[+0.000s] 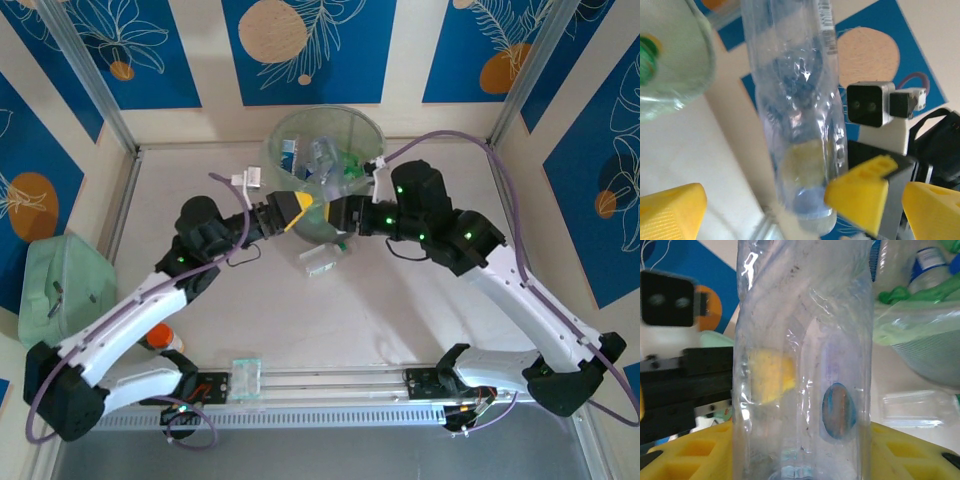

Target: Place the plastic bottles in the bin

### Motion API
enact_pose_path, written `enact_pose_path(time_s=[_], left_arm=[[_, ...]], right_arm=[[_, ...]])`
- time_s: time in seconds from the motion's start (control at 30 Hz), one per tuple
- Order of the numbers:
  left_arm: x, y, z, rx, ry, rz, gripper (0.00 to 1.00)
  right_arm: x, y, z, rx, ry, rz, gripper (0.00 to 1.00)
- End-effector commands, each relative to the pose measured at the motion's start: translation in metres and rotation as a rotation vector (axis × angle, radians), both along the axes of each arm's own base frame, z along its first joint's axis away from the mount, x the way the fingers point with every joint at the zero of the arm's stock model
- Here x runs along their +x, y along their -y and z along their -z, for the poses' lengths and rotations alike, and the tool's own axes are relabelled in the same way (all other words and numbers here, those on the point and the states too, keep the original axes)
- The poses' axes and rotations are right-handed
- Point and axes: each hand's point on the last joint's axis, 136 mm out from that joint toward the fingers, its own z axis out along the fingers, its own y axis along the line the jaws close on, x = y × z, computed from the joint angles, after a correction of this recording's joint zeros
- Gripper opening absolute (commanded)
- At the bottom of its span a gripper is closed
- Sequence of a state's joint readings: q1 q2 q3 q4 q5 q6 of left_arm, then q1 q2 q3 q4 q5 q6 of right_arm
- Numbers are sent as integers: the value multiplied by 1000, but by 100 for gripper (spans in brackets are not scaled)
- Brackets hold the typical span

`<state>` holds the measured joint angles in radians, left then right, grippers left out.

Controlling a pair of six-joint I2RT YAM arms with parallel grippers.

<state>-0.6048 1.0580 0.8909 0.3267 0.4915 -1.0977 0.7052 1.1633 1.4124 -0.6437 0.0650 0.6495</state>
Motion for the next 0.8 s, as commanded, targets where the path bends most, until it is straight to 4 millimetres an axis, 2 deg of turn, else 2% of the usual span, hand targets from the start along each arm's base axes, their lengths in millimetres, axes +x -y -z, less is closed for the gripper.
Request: enact_pose_path(time_s=[0.0,0.2,0.43,0.57,0.77], left_arm=[[5,-29,20,252,72,-152,100],[-4,-48,45,406,99,-190,99],[-7,-55,84,527,85,-175,92],[-8,-55,106,575,67,-161,92],[-6,-52,140,646,36,-118,91]], right_arm=[[14,20,-13,-47,33,48,53],[50,44,-15,-150,24,101,53],[83,48,-8,-245,28,95,53],[99,47,3,-290,9,94,52],[125,42,6,-316,-13,105,53]])
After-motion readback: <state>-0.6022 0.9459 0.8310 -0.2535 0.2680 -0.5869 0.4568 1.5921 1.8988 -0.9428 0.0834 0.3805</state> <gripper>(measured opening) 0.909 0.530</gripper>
